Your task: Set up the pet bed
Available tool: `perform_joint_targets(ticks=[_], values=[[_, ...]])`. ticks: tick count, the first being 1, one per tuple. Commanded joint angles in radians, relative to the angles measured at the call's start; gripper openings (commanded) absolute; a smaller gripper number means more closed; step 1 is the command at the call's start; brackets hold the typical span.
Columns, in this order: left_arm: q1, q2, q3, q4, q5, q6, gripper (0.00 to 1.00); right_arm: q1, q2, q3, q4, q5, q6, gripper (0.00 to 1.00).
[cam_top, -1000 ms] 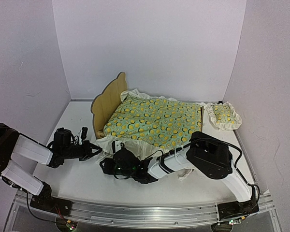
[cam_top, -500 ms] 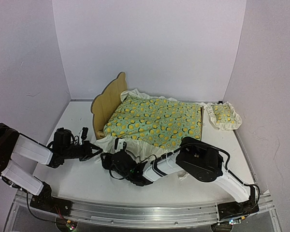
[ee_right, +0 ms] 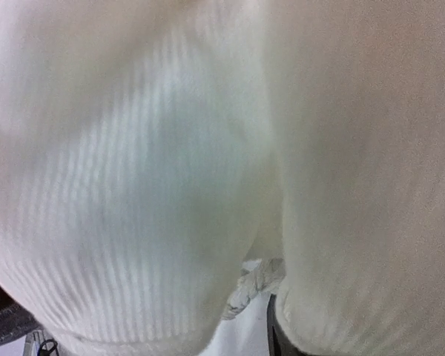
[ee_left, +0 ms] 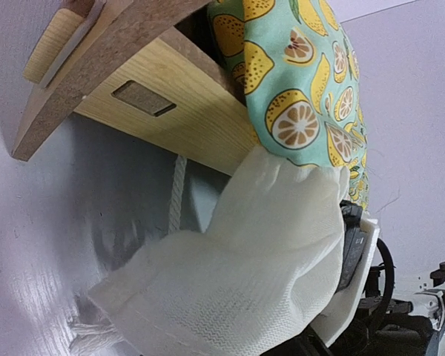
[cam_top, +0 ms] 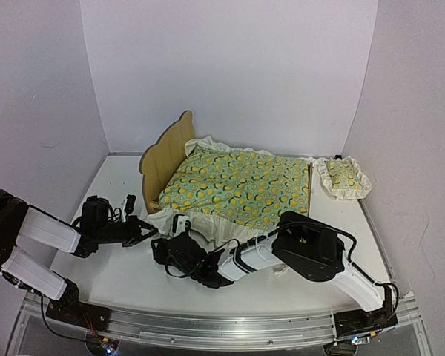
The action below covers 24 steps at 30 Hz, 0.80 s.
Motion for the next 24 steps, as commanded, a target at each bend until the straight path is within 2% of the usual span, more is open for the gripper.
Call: perform_joint_targets(ticks=[1,6,11,14,19,21,24], values=[[0.004,-0.025,0.018,0.04,0.026,0.024,0.0,0.018,-0.036,0.001,-0.11,-0.017,0.008,0.43],[0.004,-0.021,0.018,0.038,0.035,0.028,0.0,0.016,-0.008,0.033,-0.11,-0.022,0.017,0.4],[0.003,-0.018,0.02,0.036,0.042,0.024,0.0,0.016,0.045,0.104,-0.114,0.04,0.013,0.4],[0.004,-0.02,0.02,0.036,0.044,0.024,0.0,0.017,0.074,0.147,-0.133,0.07,0.016,0.36],[0.003,-0.027,0.018,0.035,0.043,0.021,0.0,0.017,0.101,0.181,-0.172,0.104,0.041,0.14],[0.004,-0.043,0.013,0.034,0.031,0.019,0.0,0.016,0.084,0.167,-0.183,0.111,0.009,0.0],[0.017,-0.108,0.006,-0.008,-0.063,0.019,0.0,0.017,-0.026,0.008,-0.193,0.057,-0.05,0.0]])
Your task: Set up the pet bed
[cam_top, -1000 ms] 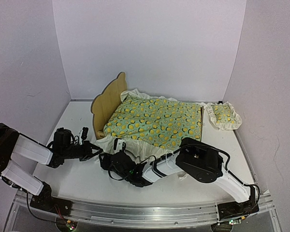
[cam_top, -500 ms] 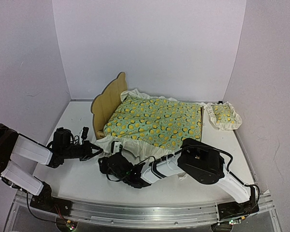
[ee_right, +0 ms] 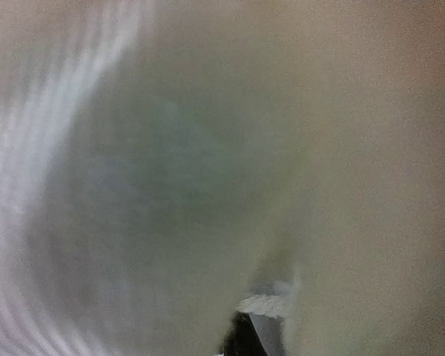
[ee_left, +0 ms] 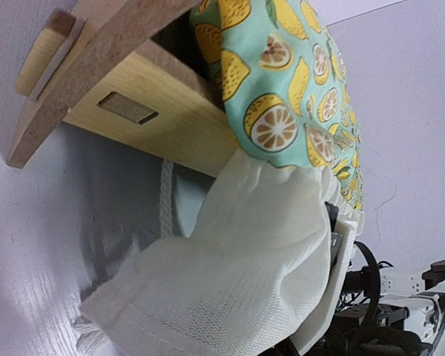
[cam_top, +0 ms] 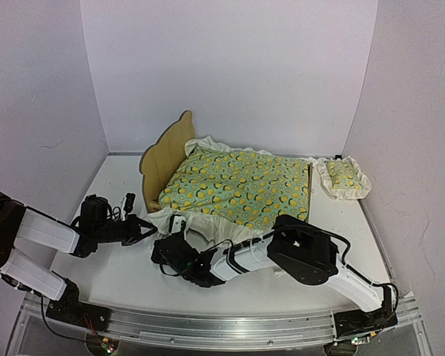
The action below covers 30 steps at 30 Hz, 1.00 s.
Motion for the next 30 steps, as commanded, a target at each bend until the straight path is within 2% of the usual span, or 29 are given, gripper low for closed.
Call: perform_joint_targets(ticks=[1,4,8,14,18,20,23,28,30], values=[[0.029,-0.116,0.006,-0.037,-0.121,0.022,0.0,0.003,-0.134,-0.187,-0.058,-0.048,-0.097,0.0],[0.065,-0.209,0.004,-0.089,-0.315,0.04,0.0,-0.024,-0.241,-0.307,-0.095,-0.136,-0.226,0.0],[0.077,-0.287,0.063,-0.174,-0.504,0.093,0.0,-0.068,-0.293,-0.35,-0.162,-0.214,-0.403,0.0],[0.1,-0.251,0.161,-0.279,-0.694,0.154,0.0,-0.101,-0.233,-0.244,-0.264,-0.347,-0.641,0.0],[0.168,-0.225,0.232,-0.352,-0.844,0.219,0.0,-0.134,-0.151,-0.093,-0.433,-0.335,-0.689,0.0],[0.224,-0.196,0.258,-0.351,-0.833,0.226,0.0,-0.14,-0.157,-0.105,-0.445,-0.284,-0.712,0.0],[0.243,-0.125,0.308,-0.334,-0.83,0.249,0.0,-0.141,-0.207,-0.181,-0.444,-0.226,-0.719,0.0],[0.261,-0.041,0.349,-0.29,-0.849,0.274,0.0,-0.141,-0.229,-0.206,-0.428,-0.21,-0.724,0.0],[0.28,-0.037,0.351,-0.282,-0.867,0.295,0.0,-0.149,-0.218,-0.195,-0.43,-0.258,-0.729,0.0]])
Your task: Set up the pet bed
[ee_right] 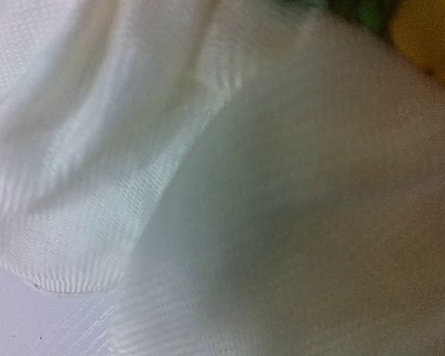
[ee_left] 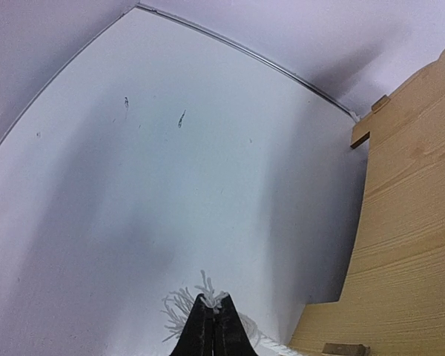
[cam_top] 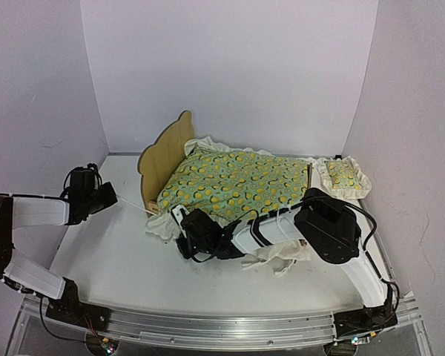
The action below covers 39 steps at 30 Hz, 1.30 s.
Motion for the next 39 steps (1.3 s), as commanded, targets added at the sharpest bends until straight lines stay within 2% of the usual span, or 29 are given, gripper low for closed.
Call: perform_joint_targets(ticks=[1,6,7,8,9,11,13,15,16,17,20,23,26,30,34,37,39], values=[[0.075,0.002,0.069,0.099,-0.172,0.071,0.0,-0.005,-0.011,-0.019,-0.137,-0.034,-0.03,0.0],[0.099,0.003,0.056,0.09,-0.042,0.105,0.0,-0.006,-0.058,-0.023,-0.142,-0.169,-0.006,0.0],[0.099,-0.003,0.039,0.076,-0.014,0.092,0.0,-0.006,-0.078,-0.022,-0.18,-0.248,0.022,0.24],[0.099,-0.011,0.019,0.056,0.009,0.058,0.08,-0.004,-0.096,-0.018,-0.241,-0.312,0.046,0.4],[0.099,-0.023,-0.002,0.032,0.022,0.02,0.2,0.002,-0.116,-0.021,-0.307,-0.375,0.059,0.47],[0.099,-0.067,-0.042,-0.045,0.028,-0.061,0.38,0.03,-0.206,-0.12,-0.384,-0.439,0.084,0.59],[0.099,-0.131,-0.076,-0.153,0.041,-0.122,0.63,0.061,-0.359,-0.262,-0.419,-0.484,0.097,0.66],[0.096,-0.216,-0.094,-0.24,0.122,-0.137,0.66,0.067,-0.535,-0.399,-0.445,-0.514,0.116,0.72],[0.092,-0.259,-0.102,-0.255,0.198,-0.142,0.68,0.064,-0.657,-0.448,-0.492,-0.49,0.125,0.75],[0.082,-0.292,-0.106,-0.269,0.267,-0.145,0.72,0.055,-0.711,-0.475,-0.529,-0.453,0.113,0.79],[-0.037,-0.354,-0.081,-0.233,0.45,-0.081,0.72,-0.032,-0.894,-0.473,-0.756,-0.365,0.066,0.82],[-0.212,-0.291,-0.056,-0.149,0.456,-0.004,0.78,-0.155,-0.979,-0.42,-0.907,-0.269,-0.03,0.85],[-0.236,-0.158,-0.038,-0.098,0.473,0.032,0.78,-0.247,-0.986,-0.351,-0.984,-0.197,-0.118,0.86],[-0.26,-0.016,-0.02,0.007,0.529,0.087,0.79,-0.28,-0.919,-0.285,-1.053,-0.086,-0.2,0.87],[-0.284,0.096,0.023,0.052,0.569,0.132,0.78,-0.303,-0.882,-0.286,-1.069,-0.041,-0.225,0.86],[-0.285,0.122,0.039,0.06,0.517,0.126,0.69,-0.322,-0.889,-0.292,-1.069,-0.04,-0.22,0.83],[-0.284,0.11,0.033,0.062,0.443,0.103,0.52,-0.327,-0.887,-0.29,-1.069,-0.053,-0.215,0.76]])
